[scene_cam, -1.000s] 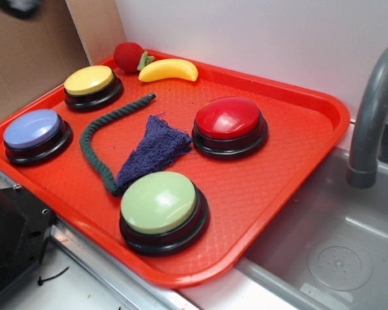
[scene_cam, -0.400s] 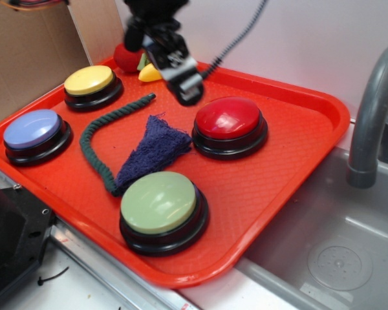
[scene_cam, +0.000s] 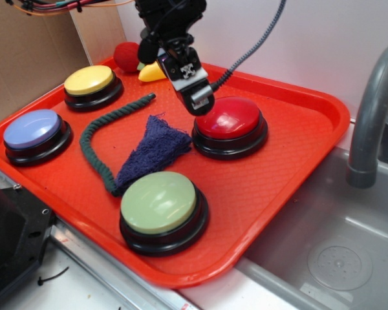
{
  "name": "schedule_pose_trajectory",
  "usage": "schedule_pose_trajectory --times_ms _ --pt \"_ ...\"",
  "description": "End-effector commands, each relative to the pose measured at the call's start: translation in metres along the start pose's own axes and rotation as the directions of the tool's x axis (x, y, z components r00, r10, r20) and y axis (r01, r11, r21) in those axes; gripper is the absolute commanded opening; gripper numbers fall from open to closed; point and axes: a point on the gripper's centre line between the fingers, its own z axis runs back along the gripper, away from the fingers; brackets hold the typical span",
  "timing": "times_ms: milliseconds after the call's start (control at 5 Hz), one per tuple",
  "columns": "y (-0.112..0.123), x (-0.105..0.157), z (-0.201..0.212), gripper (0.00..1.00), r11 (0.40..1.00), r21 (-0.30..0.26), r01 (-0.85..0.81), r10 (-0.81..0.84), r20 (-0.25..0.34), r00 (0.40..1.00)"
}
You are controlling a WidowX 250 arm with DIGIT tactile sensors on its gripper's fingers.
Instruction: Push the red button.
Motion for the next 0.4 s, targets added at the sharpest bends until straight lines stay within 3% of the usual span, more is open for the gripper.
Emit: schedule_pose_trajectory --times_ms 0,200 --pt "0.006 0.02 0.003 1.0 0.996 -0.027 -0.08 0.082 0.077 0.994" --pt "0.008 0.025 -0.011 1.0 0.994 -0.04 -0.1 0.104 0.101 0.989"
